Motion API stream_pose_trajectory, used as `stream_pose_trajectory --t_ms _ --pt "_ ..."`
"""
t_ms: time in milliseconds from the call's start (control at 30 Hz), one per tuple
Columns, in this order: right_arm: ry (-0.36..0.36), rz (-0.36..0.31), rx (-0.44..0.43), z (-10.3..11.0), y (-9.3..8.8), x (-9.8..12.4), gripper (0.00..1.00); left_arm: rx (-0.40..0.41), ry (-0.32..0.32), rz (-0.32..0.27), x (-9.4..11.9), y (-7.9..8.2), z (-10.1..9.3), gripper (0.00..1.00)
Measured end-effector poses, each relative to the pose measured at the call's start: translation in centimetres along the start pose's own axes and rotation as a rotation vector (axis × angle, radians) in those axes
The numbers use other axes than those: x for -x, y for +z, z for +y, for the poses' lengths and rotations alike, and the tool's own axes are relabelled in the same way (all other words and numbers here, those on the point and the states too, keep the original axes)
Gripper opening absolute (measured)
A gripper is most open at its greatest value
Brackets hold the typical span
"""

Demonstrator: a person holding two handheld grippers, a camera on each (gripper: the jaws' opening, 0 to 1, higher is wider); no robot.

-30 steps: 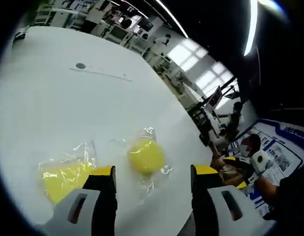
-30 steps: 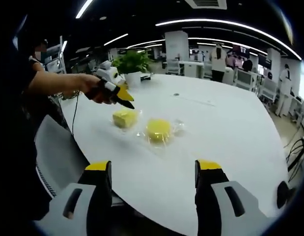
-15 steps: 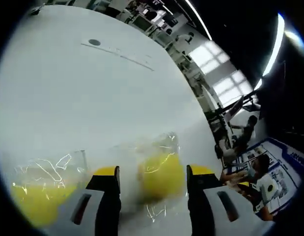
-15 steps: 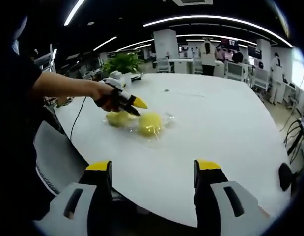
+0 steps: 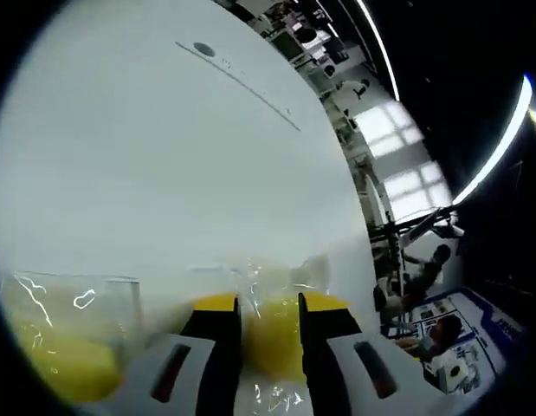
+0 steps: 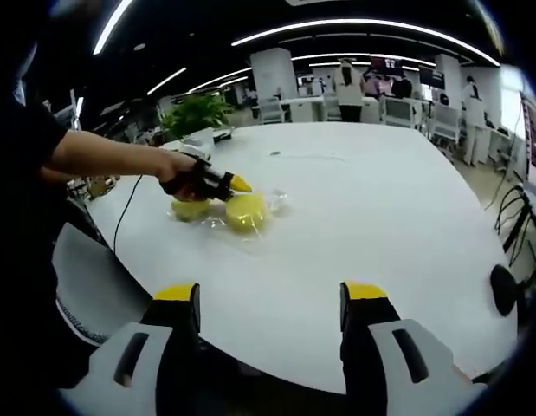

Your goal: Compare the silicone blocks by pressing each to a similar depth, holding the contact briefly, and releasing to observe deformation and rebound differences across the visible hardness samples.

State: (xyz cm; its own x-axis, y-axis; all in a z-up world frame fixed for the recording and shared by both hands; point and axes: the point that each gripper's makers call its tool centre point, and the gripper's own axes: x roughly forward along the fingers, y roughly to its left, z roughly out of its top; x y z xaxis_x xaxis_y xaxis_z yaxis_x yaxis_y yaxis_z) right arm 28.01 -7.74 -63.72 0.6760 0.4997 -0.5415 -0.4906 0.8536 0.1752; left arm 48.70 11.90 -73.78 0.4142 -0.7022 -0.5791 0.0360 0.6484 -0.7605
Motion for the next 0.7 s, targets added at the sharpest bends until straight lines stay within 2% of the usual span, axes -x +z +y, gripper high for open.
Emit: stream_pose_trajectory --t_ms 200,267,333,500,533,633,700 --pt "0.015 0.032 0.0 0.3 -0.9 -0.1 0.58 0.043 -0.01 -0.008 -0.6 0.4 -0.1 0.13" --pt "0.01 0.026 0.0 0.4 -1.0 0.3 0.58 0.025 -0.011 -0.012 -0.8 0.4 -0.5 0.12" --pt "0.004 0.026 -0.011 0.2 -1.4 0.4 0.57 -0.038 -0.03 -0.015 -1.1 0.4 -1.0 0.11" --pt "-0.011 0.041 -0.022 0.2 -2.2 0.9 0.56 -0.041 -0.053 -0.025 -1.5 0.7 -1.7 0.0" --pt "-0.012 0.042 -0.018 0.3 -2.2 1.0 0.56 -0.105 -0.081 -0.023 -1.5 0.6 -2.2 0.0" --pt "-0.028 0.051 -0.008 0.1 -2.4 1.2 0.55 -0.148 -0.103 -0.025 -0.8 0.5 -2.5 0.0" --pt "-0.029 0.04 -0.017 0.1 -2.3 1.4 0.55 -0.13 -0.147 -0.038 0.2 0.3 -3.2 0.0"
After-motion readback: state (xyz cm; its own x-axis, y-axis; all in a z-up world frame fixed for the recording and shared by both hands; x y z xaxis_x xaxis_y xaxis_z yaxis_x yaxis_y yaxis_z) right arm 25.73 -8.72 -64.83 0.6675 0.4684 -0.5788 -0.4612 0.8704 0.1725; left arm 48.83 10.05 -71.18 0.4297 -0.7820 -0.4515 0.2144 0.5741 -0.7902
